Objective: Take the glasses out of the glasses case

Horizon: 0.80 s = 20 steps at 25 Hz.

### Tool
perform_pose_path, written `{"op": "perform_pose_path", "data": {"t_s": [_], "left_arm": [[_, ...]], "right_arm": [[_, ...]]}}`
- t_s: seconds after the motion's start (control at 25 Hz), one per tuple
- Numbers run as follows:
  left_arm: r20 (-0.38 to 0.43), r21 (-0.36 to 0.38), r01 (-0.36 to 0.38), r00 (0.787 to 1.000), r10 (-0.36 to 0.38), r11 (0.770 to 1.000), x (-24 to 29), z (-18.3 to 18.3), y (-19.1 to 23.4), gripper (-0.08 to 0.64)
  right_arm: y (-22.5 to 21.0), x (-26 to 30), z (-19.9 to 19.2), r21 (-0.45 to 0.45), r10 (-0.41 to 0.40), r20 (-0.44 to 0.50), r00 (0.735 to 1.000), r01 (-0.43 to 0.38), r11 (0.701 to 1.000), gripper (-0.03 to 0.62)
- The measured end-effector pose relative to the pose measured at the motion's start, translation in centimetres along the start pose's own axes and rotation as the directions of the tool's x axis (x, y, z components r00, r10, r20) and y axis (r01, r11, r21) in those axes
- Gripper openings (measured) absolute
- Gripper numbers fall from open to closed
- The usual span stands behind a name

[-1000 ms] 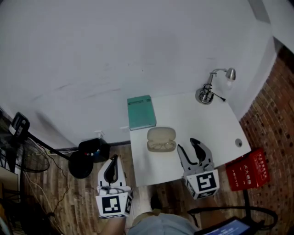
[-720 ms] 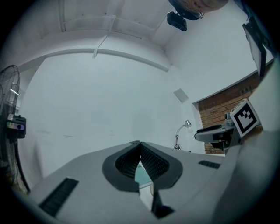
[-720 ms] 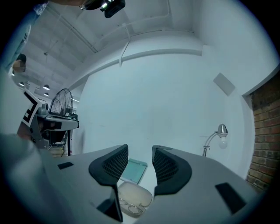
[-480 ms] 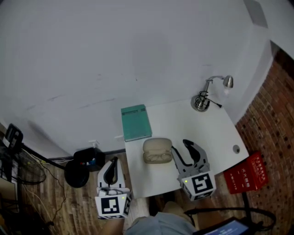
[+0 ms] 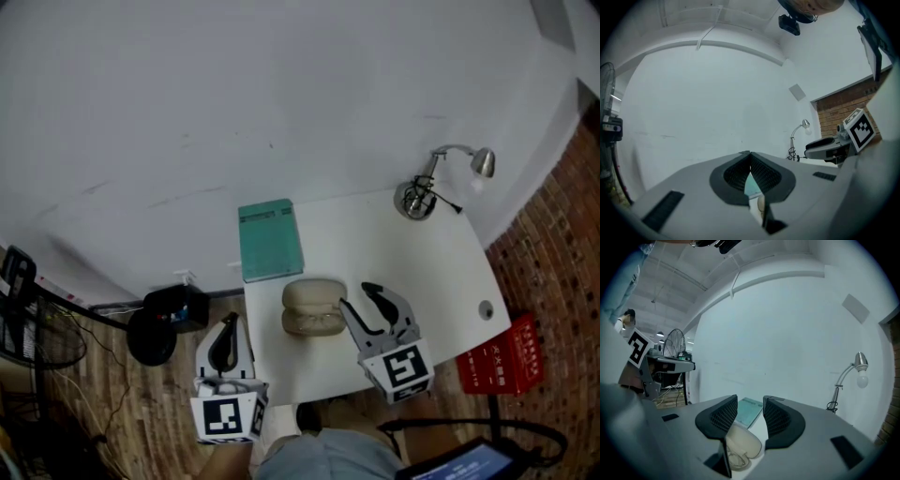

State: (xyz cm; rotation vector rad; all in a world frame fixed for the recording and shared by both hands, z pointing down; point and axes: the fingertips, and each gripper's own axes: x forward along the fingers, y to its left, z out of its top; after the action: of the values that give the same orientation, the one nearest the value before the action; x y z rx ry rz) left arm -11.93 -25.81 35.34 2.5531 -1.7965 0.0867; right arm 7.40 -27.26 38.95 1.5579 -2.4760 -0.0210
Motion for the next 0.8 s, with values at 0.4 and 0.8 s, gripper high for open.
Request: {"op": "perform_pose_path", "data": {"t_s": [0.4,0.8], "left_arm": [[-0.066,-0.026,-0.06,0.996,0.059,0.998,2.2,-2.6,0.7,0.006],[-0.123,-0.041,-0.124,0.985,0.118,0.991,3.3,-5.0,2.3,0.006]], "right_arm": [[1.1,3.5,-5.7,0.032,0.152,-0.149,0.977,-0.149,0.988,0.187],[3.7,5.5,-13.4,0.071,0.311,-0.331,0.891,-0.305,0.95,0.165]]}}
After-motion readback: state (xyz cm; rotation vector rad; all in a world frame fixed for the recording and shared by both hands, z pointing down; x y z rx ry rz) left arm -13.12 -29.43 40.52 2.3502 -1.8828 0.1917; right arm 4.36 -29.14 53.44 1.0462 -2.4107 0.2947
